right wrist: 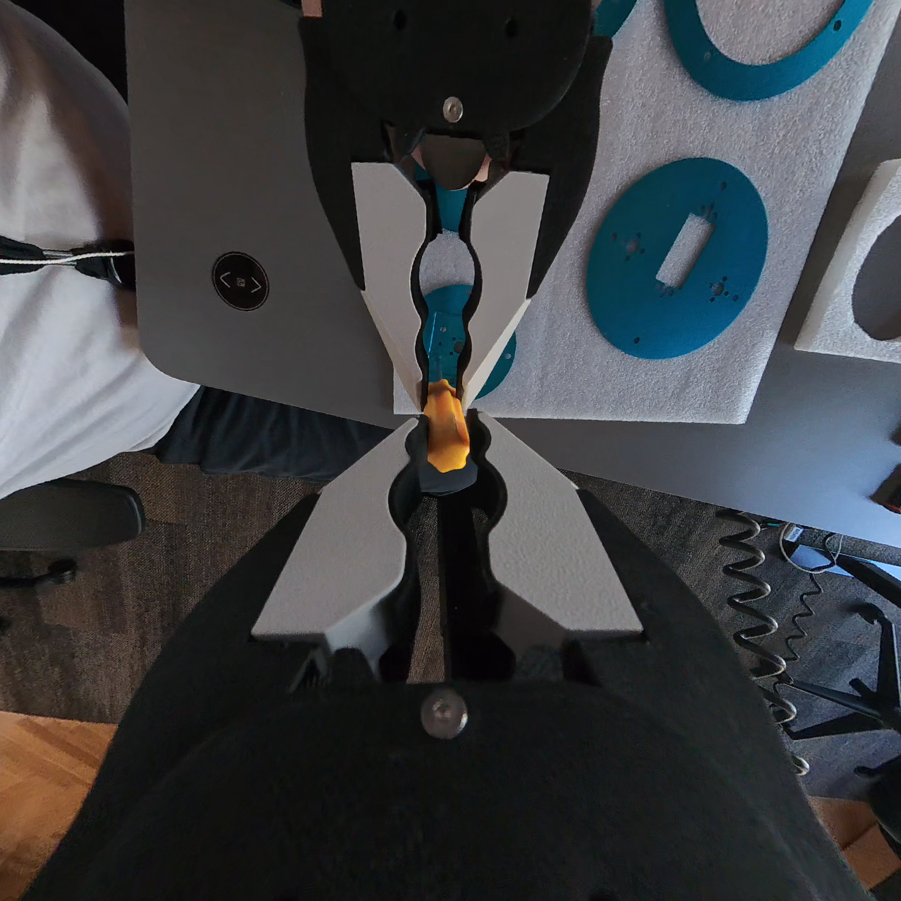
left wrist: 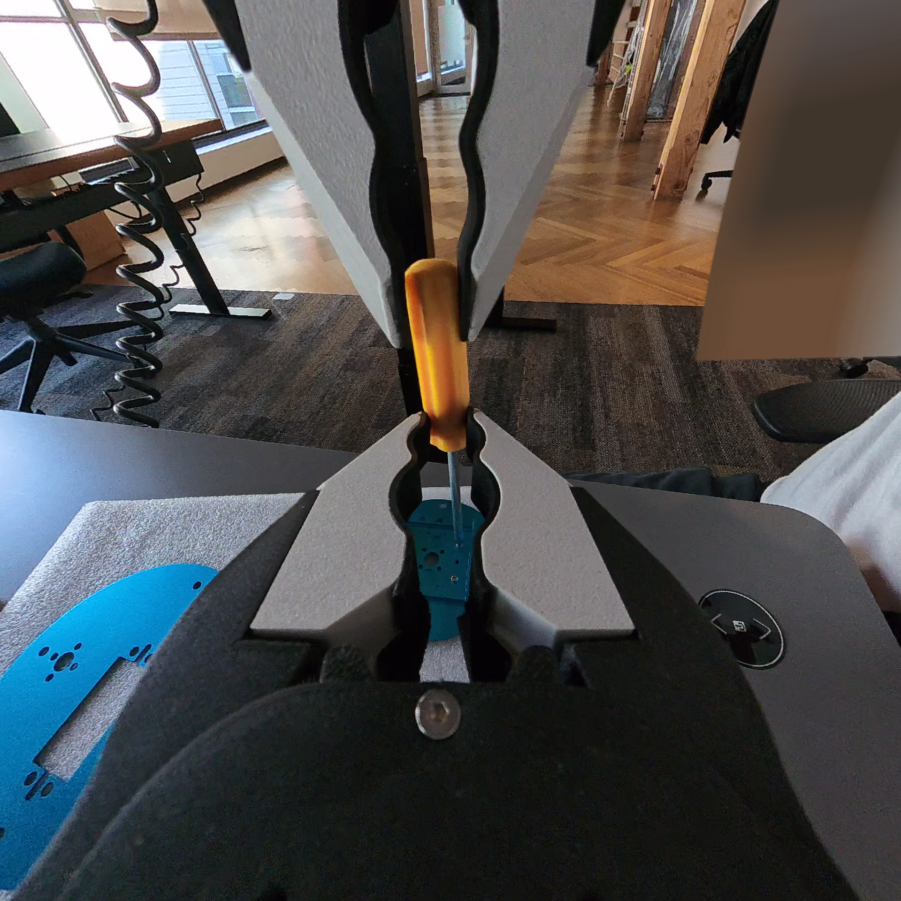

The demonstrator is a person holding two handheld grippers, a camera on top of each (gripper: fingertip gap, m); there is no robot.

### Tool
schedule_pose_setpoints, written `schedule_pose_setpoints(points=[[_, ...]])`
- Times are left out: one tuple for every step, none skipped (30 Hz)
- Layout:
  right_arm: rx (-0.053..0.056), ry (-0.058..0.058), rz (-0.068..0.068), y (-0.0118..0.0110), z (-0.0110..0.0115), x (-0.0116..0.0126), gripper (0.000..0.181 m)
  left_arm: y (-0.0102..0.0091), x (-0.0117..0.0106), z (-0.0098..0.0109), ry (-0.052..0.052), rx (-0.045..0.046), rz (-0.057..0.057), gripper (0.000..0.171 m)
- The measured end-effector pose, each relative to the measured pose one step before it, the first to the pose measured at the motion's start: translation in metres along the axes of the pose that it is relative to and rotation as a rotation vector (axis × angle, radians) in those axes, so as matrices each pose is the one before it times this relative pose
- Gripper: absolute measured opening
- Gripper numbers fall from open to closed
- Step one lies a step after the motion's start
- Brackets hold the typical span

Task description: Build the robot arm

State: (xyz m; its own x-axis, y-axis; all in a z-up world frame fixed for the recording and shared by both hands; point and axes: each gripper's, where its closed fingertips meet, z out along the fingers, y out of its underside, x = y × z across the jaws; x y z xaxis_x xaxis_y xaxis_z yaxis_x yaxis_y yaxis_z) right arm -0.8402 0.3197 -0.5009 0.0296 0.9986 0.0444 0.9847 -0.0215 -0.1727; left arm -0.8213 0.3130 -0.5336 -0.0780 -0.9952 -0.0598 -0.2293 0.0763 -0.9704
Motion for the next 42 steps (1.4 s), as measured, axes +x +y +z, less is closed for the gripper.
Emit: schedule_pose_setpoints(points=[[0.0024, -0.006, 0.0103, -0.00014, 0.00041, 0.00024, 0.016, 0.00016, -0.00005, -0.00018, -0.0005, -0.00015, 0.0001, 0.013], [0.0076, -0.0055, 0.0333, -0.00087, 0.0004, 0.00033, 0.016, 0.00013, -0.00012, -0.00052, 0.003, 0.00035, -0.0045, 0.013], [0.0067, -0.0016, 0.0512, -0.00098, 0.00026, 0.00064, 0.015, 0.0, -0.00015, -0.0006, 0.0019, -0.00019, -0.0049, 0.012], [0.0022, -0.0022, 0.071, -0.00017, 0.00017, 0.0005, 0.015, 0.0, 0.00008, -0.00008, 0.0006, -0.00057, -0.0028, 0.013], [0.0011, 0.004, 0.0905, 0.00033, 0.00003, 0.0015, 0.015, -0.0001, -0.00055, 0.00042, -0.0068, -0.00107, 0.0009, 0.013], [0.0014, 0.0111, 0.101, 0.00133, -0.00016, 0.00302, 0.015, -0.00025, -0.0011, 0.00055, -0.012, 0.00119, 0.0084, 0.013], [0.0009, 0.0045, 0.0928, 0.00167, -0.00023, 0.0024, 0.015, -0.00018, -0.00051, 0.00051, -0.0085, 0.00051, 0.01, 0.013], [0.0145, -0.0056, 0.0614, 0.00015, -0.00008, 0.00039, 0.015, 0.0, 0.00002, 0.00018, -0.0012, -0.00149, 0.0039, 0.013], [0.0167, -0.0061, 0.0275, -0.00064, -0.00009, -0.00003, 0.015, -0.00011, 0.00016, -0.0001, 0.0035, 0.00065, -0.0039, 0.012], [0.0142, -0.0126, -0.0314, -0.00116, -0.00028, -0.00181, 0.015, -0.00018, 0.00079, -0.00059, 0.0084, 0.00213, -0.0039, 0.012], [0.0015, -0.0199, -0.0892, -0.00004, -0.00042, -0.00396, 0.015, -0.00006, 0.00143, -0.00039, 0.0079, 0.001, 0.0031, 0.012], [-0.0053, 0.0007, -0.1077, 0.00103, -0.00102, -0.00158, 0.018, 0.00003, -0.00003, 0.00016, -0.0055, -0.00044, 0.0066, 0.012], [-0.0024, 0.026, -0.1011, 0.00037, -0.00202, 0.0019, 0.021, -0.0001, 0.00052, 0.00037, -0.0004, 0.00121, 0.0044, 0.012], [-0.0004, 0.0111, -0.1011, 0.00032, -0.00186, -0.00065, 0.025, -0.00012, 0.00075, 0.00032, 0.0052, 0.0004, -0.0006, 0.012], [-0.0057, 0.0159, -0.0808, 0.00107, -0.00124, 0.00037, 0.024, 0.00005, -0.00048, -0.00001, -0.0015, -0.00099, -0.0005, 0.012], [-0.0083, 0.0152, -0.0495, 0.00105, -0.00047, 0.00118, 0.024, 0.00002, -0.00071, -0.00026, -0.0025, -0.0002, -0.0018, 0.012], [-0.0134, -0.0108, -0.018, 0.00145, 0.00075, -0.0016, 0.021, 0.00002, -0.00015, -0.00036, 0.0018, 0.00086, -0.0024, 0.012], [-0.0274, -0.0122, 0.007, 0.00294, 0.0018, -0.00093, 0.018, 0.00012, -0.00016, -0.00016, -0.0001, 0.00037, -0.0019, 0.012], [-0.0227, -0.0066, 0.0139, 0.00192, 0.00181, 0.00013, 0.018, 0.00004, -0.00003, 0.00005, -0.0006, 0.00042, -0.0007, 0.012], [-0.0028, -0.0113, 0.0138, -0.00076, 0.00049, -0.0009, 0.018, 0.00008, 0.00055, -0.0004, 0.0023, 0.00072, 0.0017, 0.012], [0.0005, -0.0043, 0.0179, -0.00077, -0.00005, 0.00004, 0.018, 0.00001, -0.00003, -0.0006, 0.0002, 0.00023, 0.0, 0.012], [-0.0034, -0.0045, 0.0397, -0.00009, 0.00023, 0.00024, 0.018, 0.00007, -0.00005, -0.00021, 0.0, -0.00002, -0.0033, 0.012], [-0.0063, -0.0083, 0.0629, 0.00029, 0.00015, 0.00027, 0.018, 0.00012, -0.00047, 0.00016, -0.0024, 0.00065, -0.005, 0.012], [-0.0008, -0.0067, 0.0849, -0.00011, 0.00052, 0.00148, 0.016, 0.00039, -0.00124, 0.00054, -0.0076, -0.0022, -0.0064, 0.013], [0.008, -0.016, 0.1212, -0.00046, 0.00034, 0.00084, 0.017, 0.00002, -0.00113, 0.00052, -0.0074, -0.00177, -0.0036, 0.013], [0.0067, -0.0126, 0.1225, 0.00041, 0.00025, 0.00161, 0.017, 0.00027, -0.00124, 0.0003, -0.0073, -0.00362, 0.0025, 0.014], [0.0078, -0.0066, 0.1003, 0.00083, -0.00014, 0.00182, 0.016, 0.0, -0.0009, 0.00044, -0.0073, -0.00286, 0.0047, 0.014], [0.0213, 0.0038, 0.0508, -0.0013, 0.00034, 0.00105, 0.016, 0.00014, -0.00081, 0.00012, -0.0073, -0.00424, 0.0034, 0.014], [0.0187, 0.0057, 0.005, -0.00111, 0.00068, -0.00029, 0.017, 0.00011, 0.00016, -0.00071, 0.0011, -0.00121, 0.0014, 0.014], [0.01, -0.0003, -0.0242, -0.00041, 0.0005, -0.00205, 0.017, -0.00017, 0.00119, -0.00091, 0.0099, 0.00179, -0.0041, 0.013], [-0.0091, -0.0071, -0.0514, 0.0008, 0.00105, -0.00452, 0.017, -0.00032, 0.00207, -0.00036, 0.0132, 0.00328, -0.0014, 0.013], [-0.0292, -0.0076, -0.0934, 0.00259, 0.00136, -0.00414, 0.02, -0.00016, 0.00182, 0.00056, 0.0058, 0.00187, 0.0084, 0.013], [-0.0169, 0.0056, -0.109, 0.00134, 0.00179, -0.0017, 0.024, -0.0002, 0.00087, 0.00086, -0.0009, -0.00031, 0.0107, 0.013], [-0.0028, 0.0325, -0.0881, -0.0005, 0.00086, 0.00215, 0.02, -0.00014, 0.00101, 0.00084, 0.0051, -0.00092, 0.0035, 0.013], [0.0021, 0.0166, -0.0753, -0.00159, 0.00041, -0.00006, 0.019, -0.00005, -0.00062, 0.00005, -0.0007, -0.0009, -0.0029, 0.013], [-0.0007, 0.012, -0.0572, -0.00132, 0.00003, 0.00015, 0.02, 0.00004, -0.00016, -0.00054, 0.0039, 0.00148, -0.0051, 0.013], [0.0036, 0.0046, -0.0274, -0.00165, -0.00003, -0.00009, 0.019, 0.00015, 0.00004, -0.00061, 0.0026, 0.00117, -0.0031, 0.013], [-0.0007, -0.008, -0.0024, -0.00103, 0.00054, -0.00091, 0.019, 0.00018, 0.0004, -0.00044, 0.0009, -0.00002, 0.0023, 0.013], [-0.0042, -0.0061, 0.0236, 0.00005, -0.00003, 0.00064, 0.019, 0.00004, 0.00002, -0.00002, -0.0039, 0.00008, 0.0034, 0.013], [-0.0072, -0.0112, 0.0594, 0.0005, 0.00045, 0.001, 0.019, 0.0, -0.00081, 0.00041, -0.0091, -0.00027, 0.0001, 0.013], [-0.0007, -0.0113, 0.0871, -0.0001, 0.00045, 0.00167, 0.019, 0.00013, -0.00147, 0.00036, -0.0097, -0.00153, -0.0031, 0.013], [0.0064, -0.0097, 0.1179, -0.00055, 0.00019, 0.00274, 0.019, 0.00013, -0.00188, 0.00014, -0.0099, -0.00348, -0.0022, 0.013]])
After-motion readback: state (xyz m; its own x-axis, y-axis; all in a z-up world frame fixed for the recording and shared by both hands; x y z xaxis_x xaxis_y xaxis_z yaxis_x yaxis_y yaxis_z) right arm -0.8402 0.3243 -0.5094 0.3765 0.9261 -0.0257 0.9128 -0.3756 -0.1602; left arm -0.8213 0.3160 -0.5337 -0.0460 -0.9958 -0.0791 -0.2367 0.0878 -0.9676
